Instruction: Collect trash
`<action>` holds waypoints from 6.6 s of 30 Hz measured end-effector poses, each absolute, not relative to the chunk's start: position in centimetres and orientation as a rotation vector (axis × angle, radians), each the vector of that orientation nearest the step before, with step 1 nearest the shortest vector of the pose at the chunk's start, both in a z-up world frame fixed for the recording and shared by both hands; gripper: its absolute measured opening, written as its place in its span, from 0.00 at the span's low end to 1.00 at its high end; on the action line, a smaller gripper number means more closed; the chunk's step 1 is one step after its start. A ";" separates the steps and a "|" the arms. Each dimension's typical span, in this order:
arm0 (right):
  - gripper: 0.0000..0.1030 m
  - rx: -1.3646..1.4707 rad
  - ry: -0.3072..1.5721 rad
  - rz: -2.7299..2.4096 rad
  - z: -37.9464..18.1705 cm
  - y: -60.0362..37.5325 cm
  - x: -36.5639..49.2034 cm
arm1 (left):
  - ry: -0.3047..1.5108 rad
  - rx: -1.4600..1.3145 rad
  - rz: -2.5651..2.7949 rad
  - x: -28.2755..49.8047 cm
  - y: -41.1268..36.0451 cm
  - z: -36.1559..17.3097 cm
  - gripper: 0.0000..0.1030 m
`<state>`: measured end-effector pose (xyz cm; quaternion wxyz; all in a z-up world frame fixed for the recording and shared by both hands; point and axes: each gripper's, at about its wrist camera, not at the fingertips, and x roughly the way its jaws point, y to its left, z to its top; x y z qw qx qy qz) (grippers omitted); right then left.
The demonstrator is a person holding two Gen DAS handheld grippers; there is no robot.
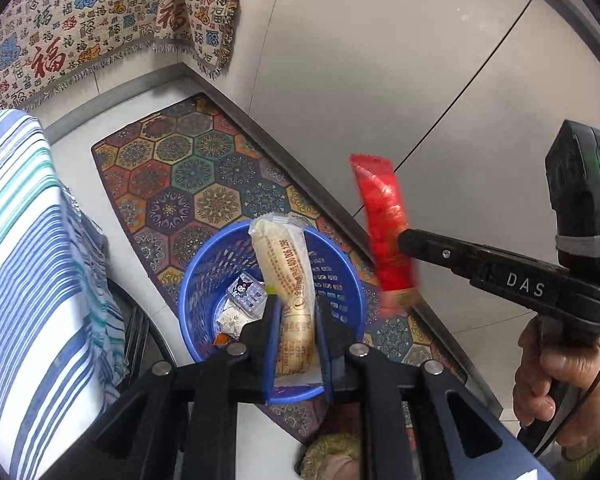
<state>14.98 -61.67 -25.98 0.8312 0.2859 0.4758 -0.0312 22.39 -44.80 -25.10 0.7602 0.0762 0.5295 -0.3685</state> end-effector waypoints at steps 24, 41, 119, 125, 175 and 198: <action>1.00 0.330 0.854 -0.262 -15.4 -56.4 0.8 | 0.915 0.258 -0.714 12.7 -41.4 -15.4 1.00; 1.00 0.283 0.812 -0.262 -10.9 -51.0 -4.1 | 0.842 0.282 -0.587 6.2 -36.8 -10.0 1.00; 1.00 0.335 0.877 -0.233 -9.6 -50.0 -5.9 | 0.863 0.275 -0.547 4.3 -35.0 -7.8 1.00; 1.00 0.333 0.877 -0.233 -9.5 -50.0 -5.9 | 0.864 0.276 -0.548 4.4 -34.9 -7.8 1.00; 1.00 0.326 0.886 -0.215 -10.0 -49.9 -5.6 | 0.868 0.275 -0.547 3.9 -34.9 -8.0 1.00; 1.00 0.331 0.888 -0.213 -10.1 -50.3 -5.5 | 0.868 0.286 -0.557 3.6 -35.0 -8.2 1.00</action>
